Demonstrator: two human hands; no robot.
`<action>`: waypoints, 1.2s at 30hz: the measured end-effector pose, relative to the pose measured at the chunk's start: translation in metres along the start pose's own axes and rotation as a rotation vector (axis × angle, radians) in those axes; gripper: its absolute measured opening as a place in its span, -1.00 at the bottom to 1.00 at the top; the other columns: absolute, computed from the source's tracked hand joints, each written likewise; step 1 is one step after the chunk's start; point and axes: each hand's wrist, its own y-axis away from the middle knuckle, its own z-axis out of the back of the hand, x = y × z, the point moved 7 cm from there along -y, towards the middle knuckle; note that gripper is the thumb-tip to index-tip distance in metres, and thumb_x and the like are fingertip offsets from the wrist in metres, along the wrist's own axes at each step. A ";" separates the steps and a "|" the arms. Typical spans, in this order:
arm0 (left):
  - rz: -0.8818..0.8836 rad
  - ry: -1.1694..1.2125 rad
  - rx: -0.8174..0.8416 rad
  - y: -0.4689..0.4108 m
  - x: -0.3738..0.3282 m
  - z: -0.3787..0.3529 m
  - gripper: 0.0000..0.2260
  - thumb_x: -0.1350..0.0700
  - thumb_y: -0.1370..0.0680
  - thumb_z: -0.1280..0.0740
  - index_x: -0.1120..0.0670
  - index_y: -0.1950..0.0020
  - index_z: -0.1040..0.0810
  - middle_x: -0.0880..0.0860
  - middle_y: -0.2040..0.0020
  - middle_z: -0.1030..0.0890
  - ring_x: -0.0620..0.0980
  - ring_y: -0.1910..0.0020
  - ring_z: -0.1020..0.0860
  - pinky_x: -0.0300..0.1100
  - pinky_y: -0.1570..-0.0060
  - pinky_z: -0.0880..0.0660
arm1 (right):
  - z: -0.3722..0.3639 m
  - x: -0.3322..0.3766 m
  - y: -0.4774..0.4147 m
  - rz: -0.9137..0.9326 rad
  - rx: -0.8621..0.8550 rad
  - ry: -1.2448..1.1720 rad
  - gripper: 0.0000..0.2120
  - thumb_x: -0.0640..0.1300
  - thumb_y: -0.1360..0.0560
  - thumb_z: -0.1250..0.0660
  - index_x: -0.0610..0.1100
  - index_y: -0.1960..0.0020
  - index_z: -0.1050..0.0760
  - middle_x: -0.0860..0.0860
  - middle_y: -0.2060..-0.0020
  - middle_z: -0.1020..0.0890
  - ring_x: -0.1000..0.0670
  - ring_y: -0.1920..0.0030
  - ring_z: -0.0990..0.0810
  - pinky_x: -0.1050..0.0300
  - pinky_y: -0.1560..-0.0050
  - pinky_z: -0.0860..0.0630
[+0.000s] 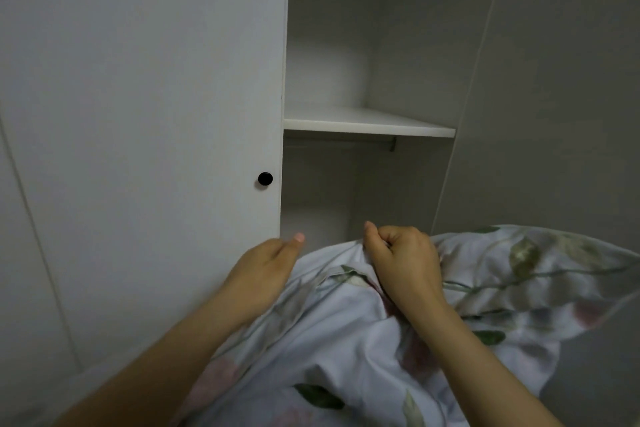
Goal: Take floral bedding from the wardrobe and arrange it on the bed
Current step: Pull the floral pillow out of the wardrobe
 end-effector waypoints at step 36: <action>-0.372 -0.120 0.069 0.045 -0.112 -0.202 -0.63 -0.10 -0.51 -0.20 -0.05 0.49 -0.41 0.02 0.54 -0.36 0.12 0.38 -0.41 -0.14 0.38 -0.30 | 0.230 -0.189 0.131 -0.619 -0.323 0.081 -0.51 -0.02 -0.46 -0.37 -0.12 -0.31 -0.31 -0.10 -0.18 -0.49 -0.12 -0.16 -0.50 -0.13 -0.16 -0.48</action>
